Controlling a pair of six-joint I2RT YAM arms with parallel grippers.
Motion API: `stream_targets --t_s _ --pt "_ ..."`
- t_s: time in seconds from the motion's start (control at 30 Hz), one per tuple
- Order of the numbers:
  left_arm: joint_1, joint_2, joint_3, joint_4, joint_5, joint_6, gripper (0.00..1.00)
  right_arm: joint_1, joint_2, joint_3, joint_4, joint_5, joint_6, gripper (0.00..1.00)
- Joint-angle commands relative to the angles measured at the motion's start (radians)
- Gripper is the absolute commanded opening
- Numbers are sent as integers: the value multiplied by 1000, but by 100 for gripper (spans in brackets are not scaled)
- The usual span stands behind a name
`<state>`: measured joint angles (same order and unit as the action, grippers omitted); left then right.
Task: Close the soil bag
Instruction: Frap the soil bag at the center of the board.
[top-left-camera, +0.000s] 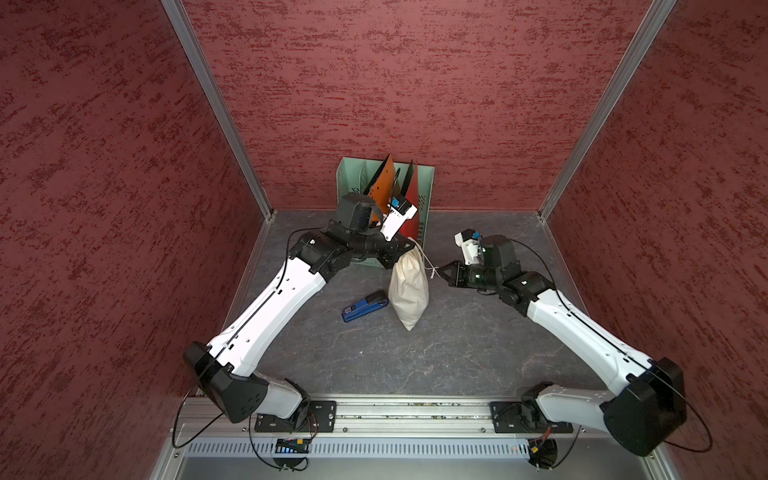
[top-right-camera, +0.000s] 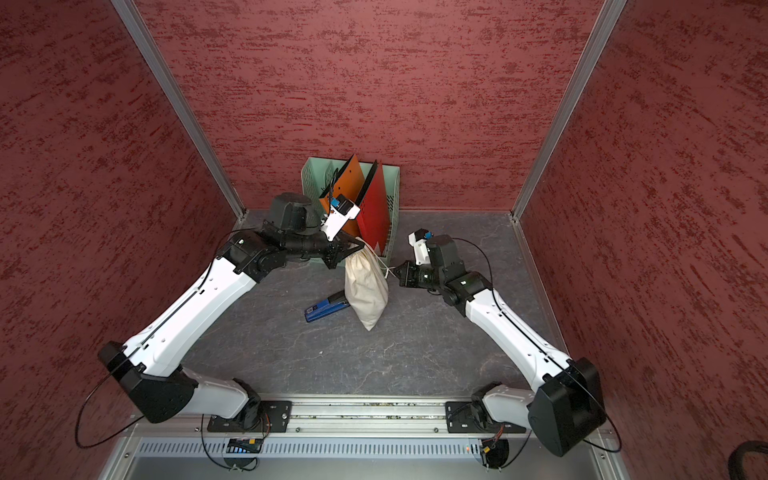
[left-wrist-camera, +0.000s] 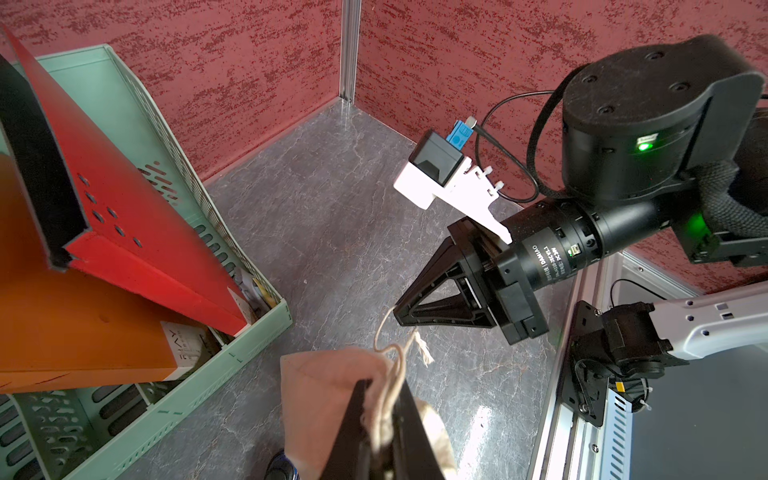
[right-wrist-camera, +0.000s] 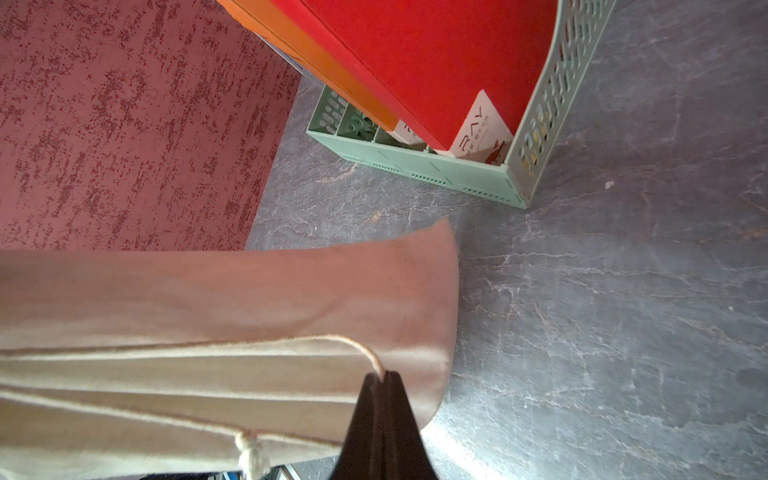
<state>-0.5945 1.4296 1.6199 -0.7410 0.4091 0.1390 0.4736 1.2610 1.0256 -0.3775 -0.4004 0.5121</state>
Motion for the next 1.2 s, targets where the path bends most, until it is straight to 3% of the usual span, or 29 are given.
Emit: stream_targets --t_s 0.0,0.1,0.3,0.57,0.63,0.8,1.17 --pt "4 -53 29 100 25 -14 0 11 6 0 23 -22 -24 0" --pt "2 -55 25 102 26 -19 0 11 0 4 18 -35 -38 4" --pt "1 -60 15 113 28 -24 0 12 -27 -5 13 -40 -59 25" --pt "2 -70 3 109 27 -19 0 12 -55 -31 79 -51 -53 46" --pt "2 -72 1 109 25 -19 0 12 -79 -52 127 -50 -43 56" --pt "2 -78 -4 109 22 -22 0 13 -163 -116 254 8 -27 96" --pt "2 -82 -14 126 20 -69 0 12 -303 -233 380 69 -70 98"
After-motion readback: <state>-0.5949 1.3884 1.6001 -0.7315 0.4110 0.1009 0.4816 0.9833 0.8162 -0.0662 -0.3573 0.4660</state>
